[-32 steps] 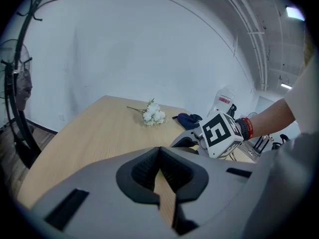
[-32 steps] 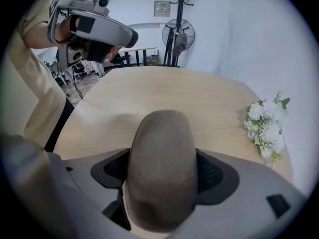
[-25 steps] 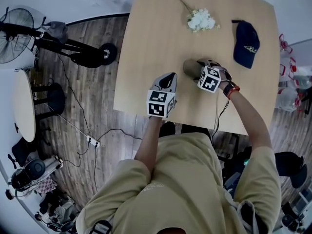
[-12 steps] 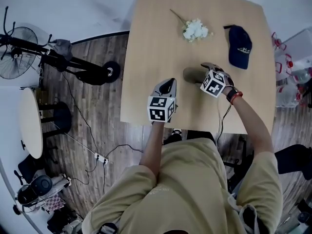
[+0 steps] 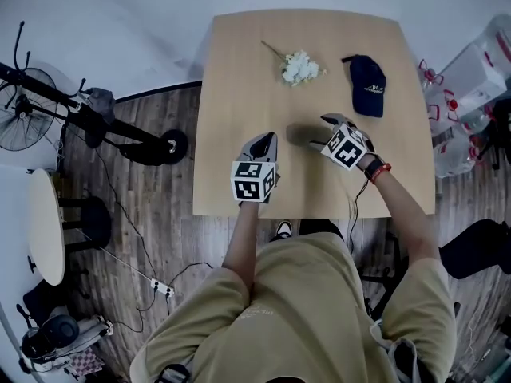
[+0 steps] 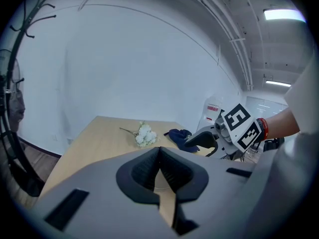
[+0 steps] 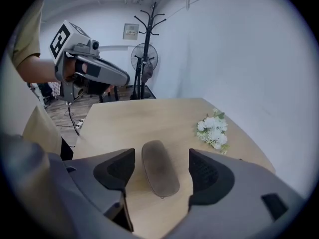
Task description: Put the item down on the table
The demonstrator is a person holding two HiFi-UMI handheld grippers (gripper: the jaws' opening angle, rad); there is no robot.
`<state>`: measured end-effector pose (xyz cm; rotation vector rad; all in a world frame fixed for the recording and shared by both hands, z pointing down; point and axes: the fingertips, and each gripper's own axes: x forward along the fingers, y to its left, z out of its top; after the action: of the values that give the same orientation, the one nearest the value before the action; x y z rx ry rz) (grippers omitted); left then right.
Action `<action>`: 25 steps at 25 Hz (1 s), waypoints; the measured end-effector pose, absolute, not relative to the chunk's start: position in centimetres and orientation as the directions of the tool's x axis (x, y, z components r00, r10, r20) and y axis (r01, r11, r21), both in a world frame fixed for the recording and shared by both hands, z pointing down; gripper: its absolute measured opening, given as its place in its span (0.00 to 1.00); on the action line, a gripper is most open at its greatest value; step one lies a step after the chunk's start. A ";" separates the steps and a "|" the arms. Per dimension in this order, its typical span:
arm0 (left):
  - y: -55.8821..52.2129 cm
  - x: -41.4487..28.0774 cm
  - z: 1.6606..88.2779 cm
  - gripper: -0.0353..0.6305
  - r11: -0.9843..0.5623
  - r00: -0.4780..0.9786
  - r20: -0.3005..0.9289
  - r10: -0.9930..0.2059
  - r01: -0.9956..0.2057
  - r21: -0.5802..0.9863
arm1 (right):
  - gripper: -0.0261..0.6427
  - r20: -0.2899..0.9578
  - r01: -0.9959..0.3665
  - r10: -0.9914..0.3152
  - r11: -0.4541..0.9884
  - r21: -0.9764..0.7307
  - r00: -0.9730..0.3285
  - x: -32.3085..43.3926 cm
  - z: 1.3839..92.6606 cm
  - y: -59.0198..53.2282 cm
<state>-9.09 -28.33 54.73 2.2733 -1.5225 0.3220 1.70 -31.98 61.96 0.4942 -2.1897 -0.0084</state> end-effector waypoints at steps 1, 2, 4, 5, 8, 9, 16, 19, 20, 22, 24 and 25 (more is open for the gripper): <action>-28.1 -9.0 54.3 0.09 -0.343 0.388 0.388 -0.836 -0.921 0.183 | 0.57 0.756 -0.353 -0.364 0.917 0.187 -0.544 1.9 61.3 -31.6; -28.0 -9.0 53.8 0.09 -0.348 0.392 0.382 -0.837 -0.920 0.180 | 0.55 0.750 -0.360 -0.376 0.912 0.196 -0.544 2.0 60.7 -31.2; -27.5 -9.0 53.0 0.09 -0.358 0.397 0.368 -0.841 -0.918 0.172 | 0.52 0.733 -0.381 -0.404 0.900 0.211 -0.547 2.2 59.4 -30.6; -27.2 -9.1 52.6 0.09 -0.362 0.399 0.361 -0.843 -0.917 0.168 | 0.51 0.725 -0.394 -0.417 0.893 0.216 -0.548 2.4 58.8 -30.2; -26.5 -9.3 51.6 0.09 -0.375 0.404 0.342 -0.848 -0.915 0.151 | 0.49 0.707 -0.427 -0.447 0.876 0.224 -0.548 2.9 57.5 -29.3; -26.3 -9.3 51.4 0.09 -0.379 0.406 0.338 -0.849 -0.914 0.145 | 0.48 0.705 -0.435 -0.455 0.872 0.227 -0.544 3.1 57.1 -29.0; -25.3 -9.7 49.5 0.09 -0.388 0.405 0.304 -0.862 -0.914 0.118 | 0.39 0.646 -0.566 -0.552 0.795 0.217 -0.527 5.1 54.3 -28.0; -25.1 -9.6 48.8 0.09 -0.398 0.411 0.288 -0.865 -0.911 0.107 | 0.35 0.609 -0.628 -0.586 0.758 0.177 -0.535 5.7 53.4 -27.8; -24.9 -9.5 48.7 0.09 -0.402 0.414 0.284 -0.865 -0.910 0.105 | 0.33 0.604 -0.639 -0.589 0.752 0.165 -0.537 5.8 53.2 -27.5; -24.6 -9.4 48.4 0.09 -0.405 0.416 0.277 -0.866 -0.909 0.099 | 0.32 0.596 -0.651 -0.593 0.744 0.150 -0.541 5.6 53.0 -27.1; -24.6 -9.3 48.0 0.09 -0.405 0.414 0.270 -0.869 -0.910 0.091 | 0.31 0.584 -0.664 -0.601 0.736 0.136 -0.546 5.5 52.6 -26.9; -24.5 -9.2 47.8 0.09 -0.406 0.414 0.267 -0.870 -0.910 0.087 | 0.31 0.577 -0.672 -0.606 0.729 0.128 -0.547 5.5 52.4 -26.8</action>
<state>-9.19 -24.52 47.80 2.4507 -1.5689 0.2649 5.53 -26.79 52.35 0.9627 -2.3230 0.1434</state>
